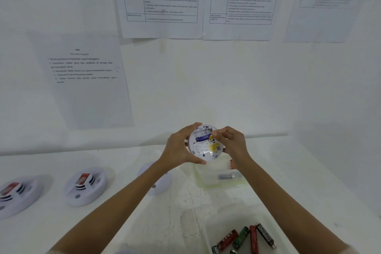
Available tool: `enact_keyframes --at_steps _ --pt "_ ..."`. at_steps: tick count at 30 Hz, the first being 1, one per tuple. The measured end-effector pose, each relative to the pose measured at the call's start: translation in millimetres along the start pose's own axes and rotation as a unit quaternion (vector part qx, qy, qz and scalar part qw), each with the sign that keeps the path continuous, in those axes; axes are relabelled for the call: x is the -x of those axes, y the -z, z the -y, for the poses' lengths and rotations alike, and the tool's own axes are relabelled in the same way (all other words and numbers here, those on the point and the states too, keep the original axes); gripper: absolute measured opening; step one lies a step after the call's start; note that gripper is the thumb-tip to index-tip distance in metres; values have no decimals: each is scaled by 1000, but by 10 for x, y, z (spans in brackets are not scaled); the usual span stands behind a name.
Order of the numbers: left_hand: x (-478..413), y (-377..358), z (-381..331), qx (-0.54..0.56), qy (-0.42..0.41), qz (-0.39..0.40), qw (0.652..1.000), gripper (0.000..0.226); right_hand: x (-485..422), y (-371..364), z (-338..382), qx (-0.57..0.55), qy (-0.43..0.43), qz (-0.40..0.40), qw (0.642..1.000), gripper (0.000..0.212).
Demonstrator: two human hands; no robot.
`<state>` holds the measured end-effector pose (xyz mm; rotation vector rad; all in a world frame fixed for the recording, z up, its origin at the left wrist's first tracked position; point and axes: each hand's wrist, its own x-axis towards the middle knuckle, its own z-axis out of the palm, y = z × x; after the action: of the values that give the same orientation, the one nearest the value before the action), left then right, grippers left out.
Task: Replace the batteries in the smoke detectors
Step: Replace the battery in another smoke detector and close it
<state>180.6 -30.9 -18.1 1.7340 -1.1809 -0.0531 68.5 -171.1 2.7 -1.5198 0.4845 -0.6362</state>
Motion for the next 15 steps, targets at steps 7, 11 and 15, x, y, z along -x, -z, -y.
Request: enact_keyframes --at_steps 7,11,15 --pt "-10 19 -16 -24 -17 23 999 98 -26 15 38 -18 -13 21 1000 26" --pt "17 12 14 -30 -17 39 999 99 -62 40 -48 29 -10 16 999 29" --pt "34 -4 9 -6 -4 29 1000 102 -138 198 -30 96 -56 52 992 32"
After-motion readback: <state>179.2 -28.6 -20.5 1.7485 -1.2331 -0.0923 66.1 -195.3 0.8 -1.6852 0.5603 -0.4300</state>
